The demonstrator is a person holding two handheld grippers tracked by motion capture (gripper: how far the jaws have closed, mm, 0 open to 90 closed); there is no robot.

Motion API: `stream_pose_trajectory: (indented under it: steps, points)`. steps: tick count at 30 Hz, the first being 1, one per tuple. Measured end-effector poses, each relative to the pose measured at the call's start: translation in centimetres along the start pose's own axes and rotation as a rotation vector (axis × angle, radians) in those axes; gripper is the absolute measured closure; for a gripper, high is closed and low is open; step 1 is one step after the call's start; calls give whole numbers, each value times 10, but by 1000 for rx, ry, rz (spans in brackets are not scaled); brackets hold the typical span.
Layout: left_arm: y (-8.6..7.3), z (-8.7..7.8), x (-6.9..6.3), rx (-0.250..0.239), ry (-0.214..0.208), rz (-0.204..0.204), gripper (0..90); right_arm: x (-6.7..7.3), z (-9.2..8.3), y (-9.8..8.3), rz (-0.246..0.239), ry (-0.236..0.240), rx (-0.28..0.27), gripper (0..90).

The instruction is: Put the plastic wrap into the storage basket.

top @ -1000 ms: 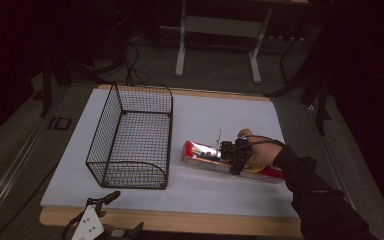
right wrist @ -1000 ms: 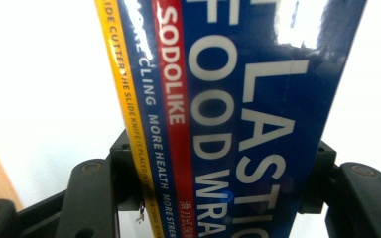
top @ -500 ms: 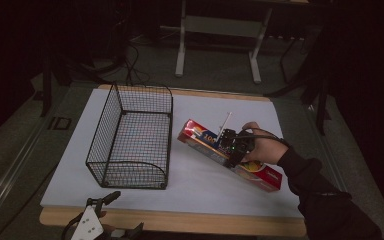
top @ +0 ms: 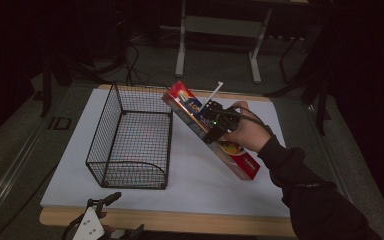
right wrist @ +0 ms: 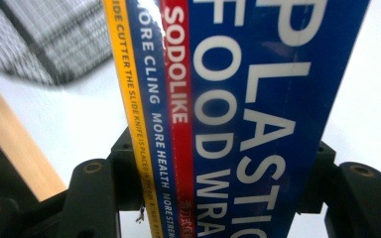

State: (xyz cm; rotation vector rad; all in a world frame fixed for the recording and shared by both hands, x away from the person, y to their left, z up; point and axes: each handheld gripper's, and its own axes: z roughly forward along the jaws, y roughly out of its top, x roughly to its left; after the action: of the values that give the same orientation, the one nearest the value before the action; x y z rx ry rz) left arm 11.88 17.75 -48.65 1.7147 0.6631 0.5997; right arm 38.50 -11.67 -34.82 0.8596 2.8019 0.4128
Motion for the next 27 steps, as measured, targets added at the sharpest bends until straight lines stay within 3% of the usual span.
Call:
stream_pose_trajectory:
  steps: [7, 14, 20, 24, 27]
  points:
    - [0, 0, 0, 0, -1, 3, 1, 11, -14, 36, 63, -15, -82, 393]
    - [0, 0, 0, -2, -3, 3, 1, 31, -20, 67, 58, -45, -131, 393]
    - [0, -1, 0, -2, -6, 5, 1, 43, -20, 93, 95, 2, -191, 393]
    - [0, -1, 0, -2, -9, 4, 1, 49, -24, 106, 86, -2, -212, 393]
    - [0, -1, 0, -2, -12, 5, 1, 56, -26, 122, 107, 8, -241, 393]
